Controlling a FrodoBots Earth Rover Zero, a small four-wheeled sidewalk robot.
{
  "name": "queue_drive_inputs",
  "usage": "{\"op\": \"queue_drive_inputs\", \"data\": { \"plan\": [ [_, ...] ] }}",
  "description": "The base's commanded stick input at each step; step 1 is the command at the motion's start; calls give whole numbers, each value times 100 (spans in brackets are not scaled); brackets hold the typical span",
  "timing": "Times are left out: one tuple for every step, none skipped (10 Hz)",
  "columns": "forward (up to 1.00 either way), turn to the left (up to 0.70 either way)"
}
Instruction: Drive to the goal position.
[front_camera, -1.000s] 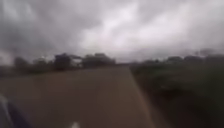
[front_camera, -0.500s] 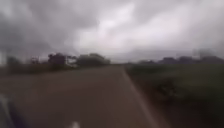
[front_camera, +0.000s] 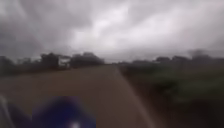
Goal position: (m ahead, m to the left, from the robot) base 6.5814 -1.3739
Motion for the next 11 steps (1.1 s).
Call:
{"op": "queue_drive_inputs", "data": {
  "plan": [
    [85,-34],
    [85,-34],
    [85,-34],
    [85,-33],
    [85,-24],
    [85,-16],
    [85,-7],
    [85,0],
    [85,0],
    [85,0],
    [85,0]
  ]
}}
